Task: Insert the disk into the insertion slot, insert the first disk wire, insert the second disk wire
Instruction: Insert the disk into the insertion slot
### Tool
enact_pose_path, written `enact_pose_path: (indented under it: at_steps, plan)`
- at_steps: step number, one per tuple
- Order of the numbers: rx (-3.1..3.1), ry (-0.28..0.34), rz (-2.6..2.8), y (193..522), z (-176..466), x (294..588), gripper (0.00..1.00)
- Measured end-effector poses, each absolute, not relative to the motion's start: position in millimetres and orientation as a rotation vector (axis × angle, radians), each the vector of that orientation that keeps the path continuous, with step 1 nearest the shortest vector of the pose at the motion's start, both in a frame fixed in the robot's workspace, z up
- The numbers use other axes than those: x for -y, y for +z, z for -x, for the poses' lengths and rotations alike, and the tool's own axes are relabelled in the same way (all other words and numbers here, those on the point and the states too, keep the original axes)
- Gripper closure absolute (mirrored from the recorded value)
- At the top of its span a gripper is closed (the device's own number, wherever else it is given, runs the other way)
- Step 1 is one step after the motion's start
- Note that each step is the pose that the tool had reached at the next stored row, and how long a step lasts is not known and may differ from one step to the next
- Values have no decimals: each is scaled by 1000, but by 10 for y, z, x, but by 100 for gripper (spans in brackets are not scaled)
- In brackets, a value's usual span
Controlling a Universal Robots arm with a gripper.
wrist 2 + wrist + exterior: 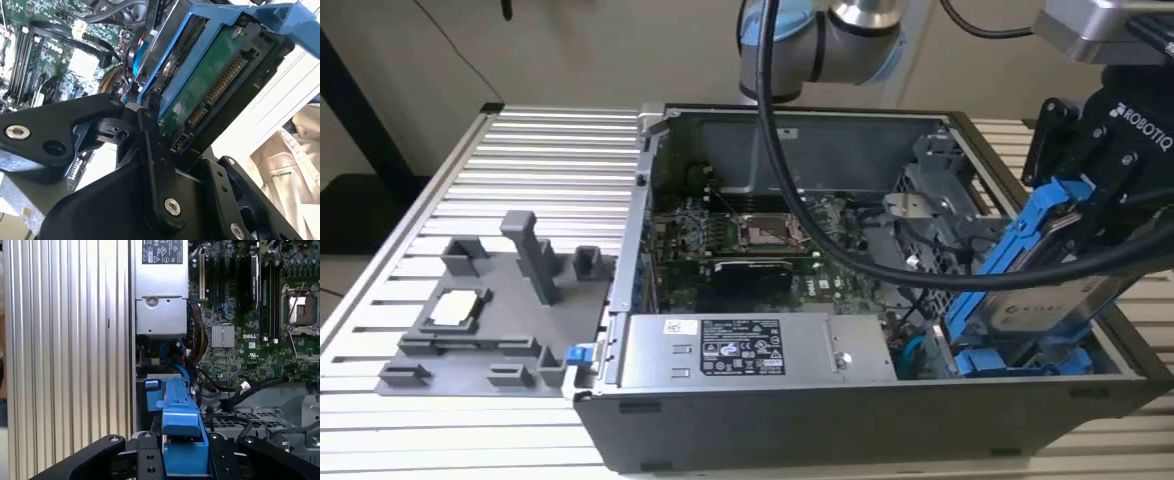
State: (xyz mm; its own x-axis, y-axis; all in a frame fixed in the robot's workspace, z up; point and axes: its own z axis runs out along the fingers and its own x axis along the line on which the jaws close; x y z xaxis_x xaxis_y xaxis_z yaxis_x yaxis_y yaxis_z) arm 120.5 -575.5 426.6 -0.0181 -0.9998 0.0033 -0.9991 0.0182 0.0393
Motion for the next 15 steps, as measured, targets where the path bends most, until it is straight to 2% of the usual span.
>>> enact_pose_path:
  at_steps: [15]
  plan:
    - [2221,-43,-2181,4057,-1248,5738,67]
